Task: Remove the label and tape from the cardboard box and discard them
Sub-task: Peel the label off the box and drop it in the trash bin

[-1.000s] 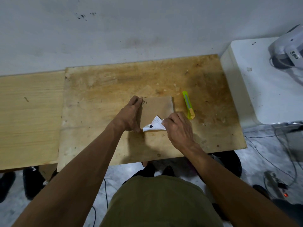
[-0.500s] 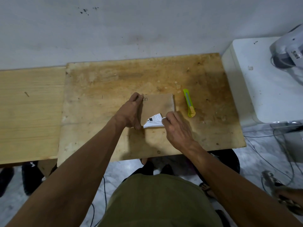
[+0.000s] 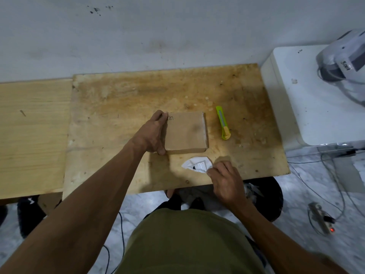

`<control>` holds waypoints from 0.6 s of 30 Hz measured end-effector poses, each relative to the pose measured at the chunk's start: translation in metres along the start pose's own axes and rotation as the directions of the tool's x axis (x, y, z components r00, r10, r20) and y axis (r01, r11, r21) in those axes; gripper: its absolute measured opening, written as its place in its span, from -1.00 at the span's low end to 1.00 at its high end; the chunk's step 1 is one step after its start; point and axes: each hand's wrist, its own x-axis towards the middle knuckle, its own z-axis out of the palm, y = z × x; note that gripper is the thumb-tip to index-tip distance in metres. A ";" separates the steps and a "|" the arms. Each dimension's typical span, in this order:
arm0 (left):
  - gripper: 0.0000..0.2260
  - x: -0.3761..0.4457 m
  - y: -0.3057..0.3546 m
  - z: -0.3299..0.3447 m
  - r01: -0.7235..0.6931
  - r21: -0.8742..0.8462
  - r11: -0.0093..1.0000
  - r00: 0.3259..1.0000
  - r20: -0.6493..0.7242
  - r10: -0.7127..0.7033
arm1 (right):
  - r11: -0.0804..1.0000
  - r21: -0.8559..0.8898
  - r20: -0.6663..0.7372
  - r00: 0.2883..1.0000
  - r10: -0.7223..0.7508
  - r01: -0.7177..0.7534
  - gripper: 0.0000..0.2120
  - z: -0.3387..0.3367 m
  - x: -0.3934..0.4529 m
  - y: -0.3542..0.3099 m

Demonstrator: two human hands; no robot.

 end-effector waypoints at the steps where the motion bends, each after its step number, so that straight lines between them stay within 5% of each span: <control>1: 0.33 0.000 0.002 -0.001 0.004 0.005 1.000 1.000 0.007 -0.004 | 1.000 0.006 -0.008 1.000 0.021 -0.021 -0.92 0.000 -0.002 0.001; 8: 0.28 -0.003 0.007 -0.004 0.001 0.031 1.000 1.000 0.008 -0.002 | 0.989 0.082 -0.063 0.989 0.130 -0.125 -0.91 -0.008 0.009 -0.007; 18: 0.38 -0.010 0.017 -0.006 0.092 0.033 0.995 0.993 0.068 -0.094 | 0.858 0.438 -0.079 0.940 0.332 -0.267 -0.92 -0.042 0.033 -0.020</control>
